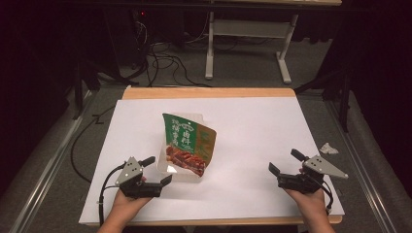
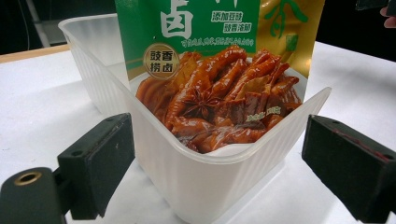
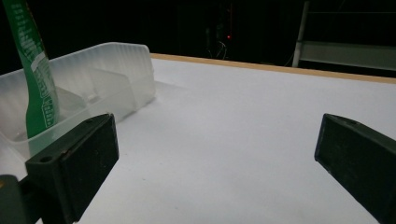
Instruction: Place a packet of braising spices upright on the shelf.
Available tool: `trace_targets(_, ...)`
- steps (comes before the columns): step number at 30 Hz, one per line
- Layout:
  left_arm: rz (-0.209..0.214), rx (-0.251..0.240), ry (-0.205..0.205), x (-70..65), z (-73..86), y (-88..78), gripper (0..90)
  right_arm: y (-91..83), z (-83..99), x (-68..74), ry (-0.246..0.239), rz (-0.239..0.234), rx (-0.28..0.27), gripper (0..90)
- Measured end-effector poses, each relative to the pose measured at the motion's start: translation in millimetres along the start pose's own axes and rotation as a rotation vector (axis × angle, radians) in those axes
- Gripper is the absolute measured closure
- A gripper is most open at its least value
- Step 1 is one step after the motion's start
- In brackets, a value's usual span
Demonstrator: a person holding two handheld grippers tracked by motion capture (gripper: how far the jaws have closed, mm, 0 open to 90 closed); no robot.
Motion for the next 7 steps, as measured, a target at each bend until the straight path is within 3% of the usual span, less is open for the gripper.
trace_targets(7, 0.0, 0.001, 0.0, 0.9, 0.2, -0.1, 10.0, 2.5, 1.1, 1.2, 0.004, -0.011, 0.006, 0.1)
Point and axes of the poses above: each handheld gripper's, and its own axes: y roughly forward along the jaws, z roughly out of its underside, x roughly to its left, the point moved 6 cm from there along y, roughly forward along the jaws, and after that the axes turned 10 degrees about z, right-handed, at the moved point
